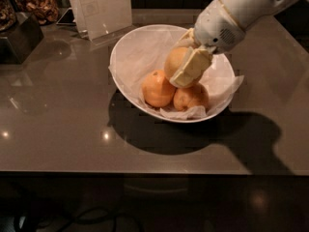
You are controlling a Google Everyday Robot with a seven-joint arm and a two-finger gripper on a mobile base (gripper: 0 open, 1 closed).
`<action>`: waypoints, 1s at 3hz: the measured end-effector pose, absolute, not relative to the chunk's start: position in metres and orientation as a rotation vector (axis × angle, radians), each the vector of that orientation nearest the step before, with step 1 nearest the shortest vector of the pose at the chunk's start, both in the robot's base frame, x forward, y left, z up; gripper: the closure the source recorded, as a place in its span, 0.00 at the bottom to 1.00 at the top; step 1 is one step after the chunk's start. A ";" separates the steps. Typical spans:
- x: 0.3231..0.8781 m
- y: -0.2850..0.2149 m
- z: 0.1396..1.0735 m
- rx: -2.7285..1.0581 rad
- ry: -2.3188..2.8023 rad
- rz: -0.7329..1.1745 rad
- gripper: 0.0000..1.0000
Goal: Pick orange from white bowl
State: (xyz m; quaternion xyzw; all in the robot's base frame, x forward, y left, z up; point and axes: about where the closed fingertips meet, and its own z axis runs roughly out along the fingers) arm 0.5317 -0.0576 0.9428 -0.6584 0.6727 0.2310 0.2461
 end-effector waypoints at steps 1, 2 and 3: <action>0.491 -0.078 0.973 -1.676 1.737 0.653 1.00; 0.449 -0.100 0.987 -1.543 1.683 0.684 1.00; 0.418 -0.118 0.988 -1.453 1.661 0.733 1.00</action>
Offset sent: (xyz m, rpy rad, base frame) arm -0.1358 -0.0926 0.0555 0.3976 -0.1297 -0.2110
